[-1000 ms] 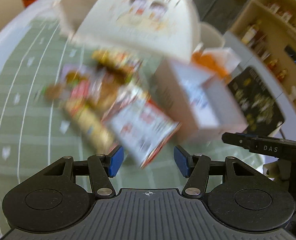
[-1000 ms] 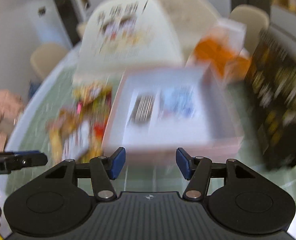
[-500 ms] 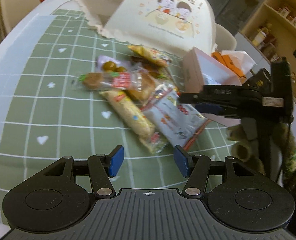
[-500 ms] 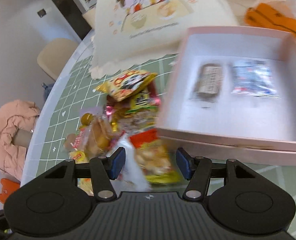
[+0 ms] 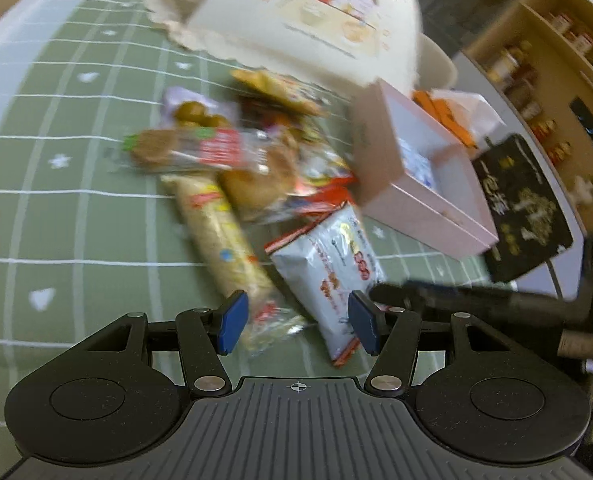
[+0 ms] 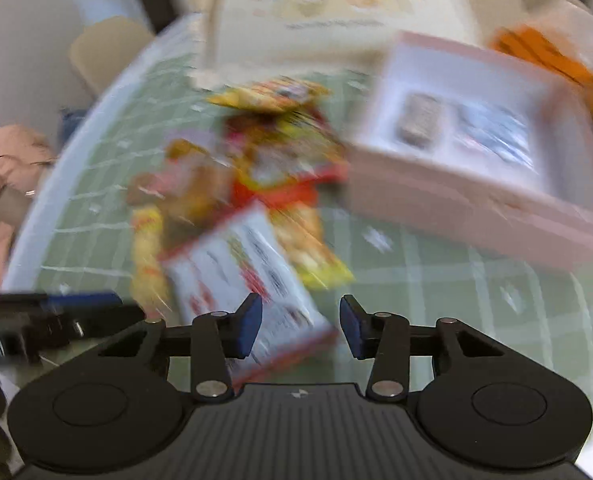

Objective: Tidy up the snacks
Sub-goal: 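Reach the right gripper to the red-and-white peanut bag and grasp it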

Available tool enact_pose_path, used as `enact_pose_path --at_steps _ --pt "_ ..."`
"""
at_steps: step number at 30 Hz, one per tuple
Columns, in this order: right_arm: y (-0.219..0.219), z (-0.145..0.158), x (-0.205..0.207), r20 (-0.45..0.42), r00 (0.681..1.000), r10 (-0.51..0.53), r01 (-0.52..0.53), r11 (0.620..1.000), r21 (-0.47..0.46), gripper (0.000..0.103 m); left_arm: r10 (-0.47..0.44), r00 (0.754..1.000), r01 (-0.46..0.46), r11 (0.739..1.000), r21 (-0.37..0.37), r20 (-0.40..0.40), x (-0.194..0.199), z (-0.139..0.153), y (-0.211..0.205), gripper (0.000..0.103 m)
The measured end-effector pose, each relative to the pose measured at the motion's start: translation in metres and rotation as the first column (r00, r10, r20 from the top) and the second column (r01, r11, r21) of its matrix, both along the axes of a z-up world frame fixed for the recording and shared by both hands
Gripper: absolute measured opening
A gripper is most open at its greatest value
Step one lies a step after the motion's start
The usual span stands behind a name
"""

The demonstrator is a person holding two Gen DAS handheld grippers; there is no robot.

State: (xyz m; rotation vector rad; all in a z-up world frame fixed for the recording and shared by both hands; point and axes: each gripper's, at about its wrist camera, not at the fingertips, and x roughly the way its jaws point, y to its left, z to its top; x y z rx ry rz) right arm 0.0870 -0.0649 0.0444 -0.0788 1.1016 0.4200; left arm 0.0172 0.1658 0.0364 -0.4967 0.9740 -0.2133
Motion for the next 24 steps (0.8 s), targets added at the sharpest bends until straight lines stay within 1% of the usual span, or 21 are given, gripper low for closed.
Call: enact_pose_path --at_steps 2,4,5,6,7,9,10,11,12,14,16,17,18,20,22,24 --pt "-0.011 -0.001 -0.009 0.011 1.0 -0.015 0.015 0.999 -0.051 0.037 -0.007 1.0 0.007 1.0 0.0 0.001 0.006 -0.004 -0.008 0.061" --pt "-0.021 0.006 -0.018 0.017 1.0 -0.003 0.004 0.999 -0.049 0.037 0.012 1.0 -0.012 1.0 -0.004 -0.006 0.01 -0.005 -0.011 0.06" --pt "-0.023 0.013 -0.02 0.033 0.999 0.015 -0.014 0.999 -0.034 0.037 0.027 1.0 -0.027 1.0 0.006 -0.005 0.012 -0.005 -0.011 0.06" --pt "-0.023 0.019 -0.022 0.055 0.998 0.036 -0.035 0.999 -0.021 0.04 0.036 0.999 -0.036 0.999 0.035 0.001 0.012 -0.004 -0.012 0.06" --pt "-0.02 0.024 -0.022 0.087 0.994 0.065 -0.065 0.998 -0.008 0.05 0.043 0.999 -0.043 0.996 0.08 0.007 0.012 -0.004 -0.013 0.06" --pt "-0.01 0.03 -0.016 0.162 0.98 0.116 -0.118 0.993 0.003 0.059 0.079 0.997 -0.078 0.981 0.179 -0.001 0.01 -0.004 -0.011 0.059" --pt "-0.002 0.03 -0.01 0.182 0.975 0.124 -0.125 0.992 -0.009 0.059 0.117 0.993 -0.111 0.971 0.211 -0.018 0.008 -0.004 -0.008 0.059" --pt "0.005 0.028 -0.004 0.195 0.973 0.126 -0.124 0.992 -0.02 0.059 0.145 0.989 -0.136 0.967 0.215 -0.03 0.005 -0.003 -0.002 0.059" --pt "0.009 0.025 0.002 0.209 0.97 0.122 -0.12 0.993 -0.021 0.059 0.156 0.987 -0.145 0.968 0.205 -0.036 0.002 -0.002 0.005 0.059" --pt "0.016 0.012 0.016 0.219 0.972 0.088 -0.085 0.996 -0.02 0.057 0.164 0.986 -0.152 0.964 0.217 -0.039 -0.005 0.003 0.014 0.058" --pt "0.02 -0.005 0.029 0.172 0.983 0.058 -0.059 0.998 0.002 0.049 0.179 0.984 -0.17 0.962 0.215 -0.022 -0.016 0.01 0.023 0.058" --pt "0.023 -0.01 0.032 0.147 0.987 0.067 -0.072 0.997 0.028 0.048 0.194 0.981 -0.186 0.963 0.196 -0.021 -0.023 0.013 0.026 0.058" --pt "0.028 -0.011 0.031 0.149 0.984 0.098 -0.109 0.992 0.066 0.048 0.204 0.979 -0.197 0.965 0.175 -0.025 -0.028 0.014 0.029 0.058" --pt "0.044 -0.009 0.024 0.176 0.965 0.194 -0.209 0.975 0.07 0.051 0.211 0.977 -0.202 0.968 0.15 -0.042 -0.037 0.012 0.028 0.058" --pt "0.063 -0.009 0.017 0.219 0.94 0.262 -0.271 0.962 0.014 0.071 0.206 0.977 -0.196 0.969 0.151 -0.055 -0.041 0.009 0.023 0.058" --pt "0.076 -0.016 0.019 0.22 0.935 0.278 -0.276 0.96 -0.039 0.072 0.194 0.979 -0.184 0.973 0.136 -0.06 -0.047 0.009 0.017 0.058"
